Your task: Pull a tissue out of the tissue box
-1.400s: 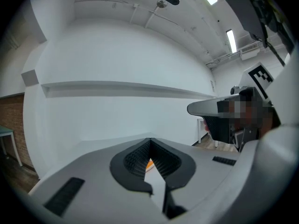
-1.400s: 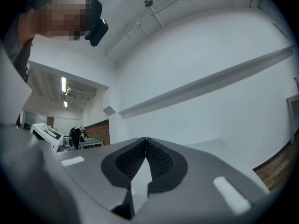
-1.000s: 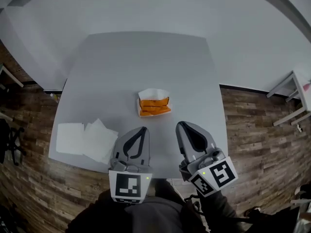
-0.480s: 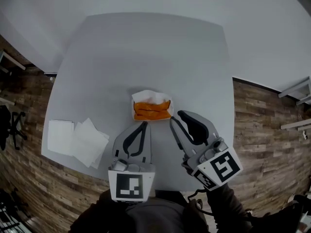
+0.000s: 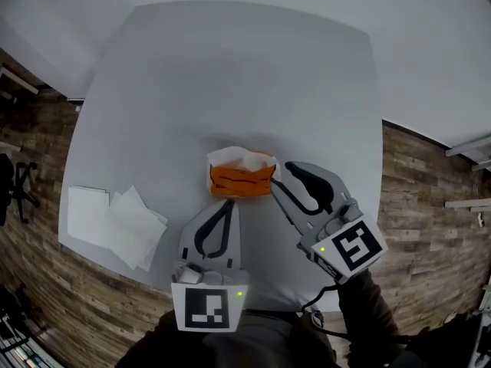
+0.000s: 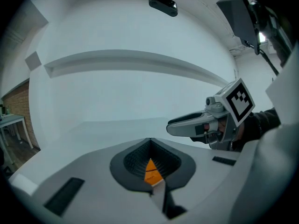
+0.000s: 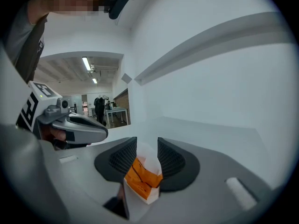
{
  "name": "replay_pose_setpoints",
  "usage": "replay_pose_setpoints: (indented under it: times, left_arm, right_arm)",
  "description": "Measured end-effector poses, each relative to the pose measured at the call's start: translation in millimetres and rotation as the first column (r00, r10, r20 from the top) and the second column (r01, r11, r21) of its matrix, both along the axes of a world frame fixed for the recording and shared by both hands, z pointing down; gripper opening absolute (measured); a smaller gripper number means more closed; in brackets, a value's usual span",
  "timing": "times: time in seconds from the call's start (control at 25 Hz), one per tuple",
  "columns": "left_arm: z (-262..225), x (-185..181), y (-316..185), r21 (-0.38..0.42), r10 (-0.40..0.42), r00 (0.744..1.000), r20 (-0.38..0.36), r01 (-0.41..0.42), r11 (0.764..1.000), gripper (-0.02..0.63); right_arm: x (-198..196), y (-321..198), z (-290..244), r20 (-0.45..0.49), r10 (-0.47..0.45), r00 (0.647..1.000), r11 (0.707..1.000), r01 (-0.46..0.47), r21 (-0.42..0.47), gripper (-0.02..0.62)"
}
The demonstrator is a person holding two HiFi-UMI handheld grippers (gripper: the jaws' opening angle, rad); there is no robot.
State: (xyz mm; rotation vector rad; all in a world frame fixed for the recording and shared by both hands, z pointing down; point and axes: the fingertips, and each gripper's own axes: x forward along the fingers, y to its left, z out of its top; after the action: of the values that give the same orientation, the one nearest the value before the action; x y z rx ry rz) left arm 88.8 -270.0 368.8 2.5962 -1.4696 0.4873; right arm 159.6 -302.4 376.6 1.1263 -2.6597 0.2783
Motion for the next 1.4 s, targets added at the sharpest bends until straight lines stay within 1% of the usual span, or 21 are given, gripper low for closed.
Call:
replay_pose_setpoints:
  times: [0.12,0.24,0.4,0.56,0.6,0.72,0.8,0.92,1.0,1.08,1.24,1.32,1.4]
  left_arm:
    - [7,4,-3,-0.008,0.01,1.0,0.007,-0.01,1.0,0.0]
    - [18,6,-5,-0.038,0.01,1.0,0.015,-0.009,0.999,0.0]
    - [27,6,-8,-0.057,0.003,1.0,0.021,-0.002,0.998,0.0]
    - [35,3,-12,-0.063,-0.005,1.0,0.028,0.007,0.998,0.0]
    - [37,2,-13,-0.07,-0.009,1.0,0.028,0.011,0.998,0.0]
    - [43,1,-14,-0.088,-0.021,1.0,0.021,0.023,0.996,0.0]
    - [46,1,-16,-0.094,-0.023,1.0,0.019,0.024,0.995,0.0]
    - [46,3,-19,-0.074,-0.01,1.0,0.02,0.012,0.997,0.0]
    - [45,4,-19,-0.067,-0.006,1.0,0.021,0.008,0.998,0.0]
    - [46,4,-18,-0.07,-0.009,1.0,0.02,0.011,0.997,0.0]
    - [52,1,-19,-0.089,-0.022,1.0,0.019,0.024,0.996,0.0]
    - [55,1,-20,-0.093,-0.028,0.999,0.021,0.029,0.995,0.0]
    - [57,2,-22,-0.091,-0.03,0.999,0.018,0.032,0.995,0.0]
  right_arm:
    - [-4,-10,20,-0.046,-0.021,0.999,0.999,0.019,-0.033,0.126]
    - [-4,-22,35,-0.096,-0.031,0.995,0.999,0.028,-0.037,0.126]
    - [-4,-33,52,-0.092,-0.037,0.995,0.996,0.029,-0.078,0.126]
    - [-9,-35,67,-0.091,-0.05,0.995,0.994,0.041,-0.096,0.123]
    - [-8,-36,70,-0.102,-0.042,0.994,0.995,0.032,-0.097,0.113]
    - [-7,-41,72,-0.129,-0.019,0.991,0.997,0.008,-0.08,0.003]
    - [-10,-40,63,-0.114,-0.024,0.993,0.998,0.018,-0.052,0.002]
    - [-17,-36,50,-0.097,-0.031,0.995,0.999,0.03,-0.017,0.002]
    - [-14,-37,53,-0.118,-0.028,0.993,0.999,0.026,-0.019,0.005]
    - [-8,-40,59,-0.123,-0.024,0.992,0.999,0.02,-0.031,0.031]
    - [-10,-41,66,-0.122,-0.054,0.991,0.998,0.05,-0.037,0.028]
    - [-13,-40,71,-0.132,-0.068,0.989,0.997,0.062,-0.047,0.01]
    - [-14,-40,70,-0.124,-0.067,0.99,0.997,0.061,-0.049,0.002]
